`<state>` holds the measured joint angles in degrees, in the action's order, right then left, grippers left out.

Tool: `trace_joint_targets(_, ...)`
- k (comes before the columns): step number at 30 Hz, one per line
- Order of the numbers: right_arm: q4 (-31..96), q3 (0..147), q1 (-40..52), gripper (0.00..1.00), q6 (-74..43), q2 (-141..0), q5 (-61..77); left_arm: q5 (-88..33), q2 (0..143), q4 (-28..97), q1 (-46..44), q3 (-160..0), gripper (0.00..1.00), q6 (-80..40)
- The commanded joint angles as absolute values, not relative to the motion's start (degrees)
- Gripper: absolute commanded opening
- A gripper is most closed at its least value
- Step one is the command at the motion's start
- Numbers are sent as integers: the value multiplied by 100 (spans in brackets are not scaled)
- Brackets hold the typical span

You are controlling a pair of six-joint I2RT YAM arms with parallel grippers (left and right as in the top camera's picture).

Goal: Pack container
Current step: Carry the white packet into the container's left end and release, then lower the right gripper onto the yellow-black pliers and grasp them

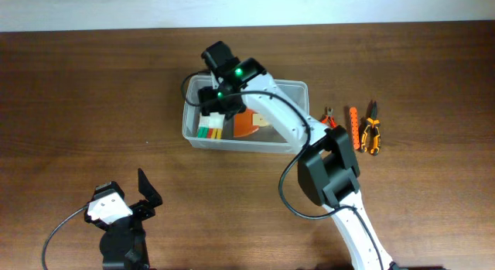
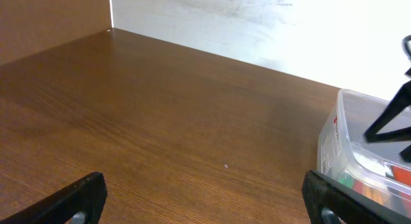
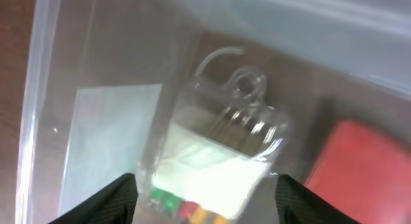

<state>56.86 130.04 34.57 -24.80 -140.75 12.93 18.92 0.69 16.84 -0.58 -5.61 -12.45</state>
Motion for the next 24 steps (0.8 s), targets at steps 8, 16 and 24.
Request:
trace_joint_targets(8,6689,14630,1706,67,-786,-13141,1190,1933,30,1671,-82,-532,99,-1194)
trace_joint_targets(16,8263,15030,-495,76,259,-13091,1066,1933,30,1671,-82,-532,99,-1194)
trace_joint_targets(24,8274,13321,-1542,66,563,-13163,961,1933,30,1671,-82,-532,99,-1194)
